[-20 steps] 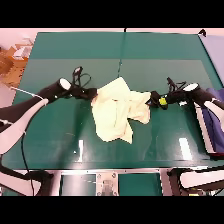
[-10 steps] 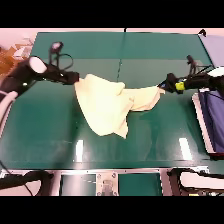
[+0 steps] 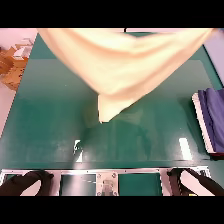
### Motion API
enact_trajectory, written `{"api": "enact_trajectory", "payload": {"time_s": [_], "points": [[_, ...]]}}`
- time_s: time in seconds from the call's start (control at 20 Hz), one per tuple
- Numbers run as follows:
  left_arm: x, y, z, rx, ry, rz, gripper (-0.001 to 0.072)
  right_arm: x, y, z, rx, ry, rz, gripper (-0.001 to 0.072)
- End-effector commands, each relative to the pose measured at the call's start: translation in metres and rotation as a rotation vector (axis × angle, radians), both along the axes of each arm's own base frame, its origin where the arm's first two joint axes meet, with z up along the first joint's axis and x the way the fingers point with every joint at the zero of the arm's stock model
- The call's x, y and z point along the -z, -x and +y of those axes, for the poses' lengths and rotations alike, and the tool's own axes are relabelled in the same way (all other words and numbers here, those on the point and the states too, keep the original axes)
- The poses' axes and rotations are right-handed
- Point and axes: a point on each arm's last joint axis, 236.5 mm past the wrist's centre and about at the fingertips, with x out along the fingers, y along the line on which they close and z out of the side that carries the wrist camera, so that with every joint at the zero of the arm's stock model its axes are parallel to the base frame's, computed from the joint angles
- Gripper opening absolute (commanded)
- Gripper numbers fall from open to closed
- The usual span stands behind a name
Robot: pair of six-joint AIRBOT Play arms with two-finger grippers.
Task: Fold the shirts.
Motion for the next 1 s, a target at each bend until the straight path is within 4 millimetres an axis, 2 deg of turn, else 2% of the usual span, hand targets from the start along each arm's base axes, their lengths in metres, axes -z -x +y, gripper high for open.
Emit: {"api": "enact_trajectory", "payload": {"time_s": [0.0, 0.1, 0.15, 0.25, 0.35, 0.45, 0.5, 0.55, 0.6, 0.7, 0.8, 0.85, 0.95], "points": [[-0.096, 0.082, 0.011, 0.009, -0.003, -0.230, 0.0023, -0.105, 0.078, 0.020, 0.050, 0.058, -0.259, 0.0012], [-0.113, 0.102, 0.019, -0.011, -0.027, -0.271, 0.0023, -0.127, 0.103, 0.026, 0.071, 0.058, -0.318, 0.0012], [-0.114, 0.105, 0.021, -0.017, -0.036, -0.270, 0.0023, -0.130, 0.109, 0.028, 0.074, 0.052, -0.329, 0.0012], [-0.104, 0.102, 0.019, -0.011, -0.049, -0.233, 0.0023, -0.130, 0.108, 0.027, 0.077, 0.043, -0.324, 0.0012], [-0.085, 0.091, 0.018, -0.009, -0.060, -0.178, 0.0023, -0.122, 0.093, 0.019, 0.088, 0.027, -0.291, 0.0012], [-0.058, 0.066, 0.019, -0.026, -0.082, -0.101, 0.0023, -0.101, 0.056, 0.003, 0.089, -0.005, -0.214, 0.0012], [-0.038, 0.048, 0.019, -0.033, -0.098, -0.047, 0.0023, -0.086, 0.033, -0.006, 0.086, -0.027, -0.165, 0.0012], [-0.014, 0.031, 0.018, -0.037, -0.111, 0.018, 0.0023, -0.065, 0.007, -0.015, 0.082, -0.049, -0.105, 0.0012], [0.018, 0.010, 0.015, -0.033, -0.124, 0.103, 0.0023, -0.043, -0.017, -0.020, 0.070, -0.069, -0.046, 0.0012], [0.091, -0.029, 0.009, -0.025, -0.148, 0.284, 0.0023, 0.017, -0.070, -0.021, 0.020, -0.090, 0.087, 0.0012], [0.185, -0.062, -0.001, -0.003, -0.156, 0.499, 0.0023, 0.096, -0.119, -0.016, -0.030, -0.098, 0.245, 0.0012], [0.229, -0.073, -0.004, -0.001, -0.147, 0.597, 0.0023, 0.143, -0.139, -0.014, -0.044, -0.097, 0.337, 0.0012], [0.312, -0.094, -0.016, 0.008, -0.111, 0.743, 0.0023, 0.233, -0.167, -0.010, -0.052, -0.100, 0.506, 0.0013]]}}
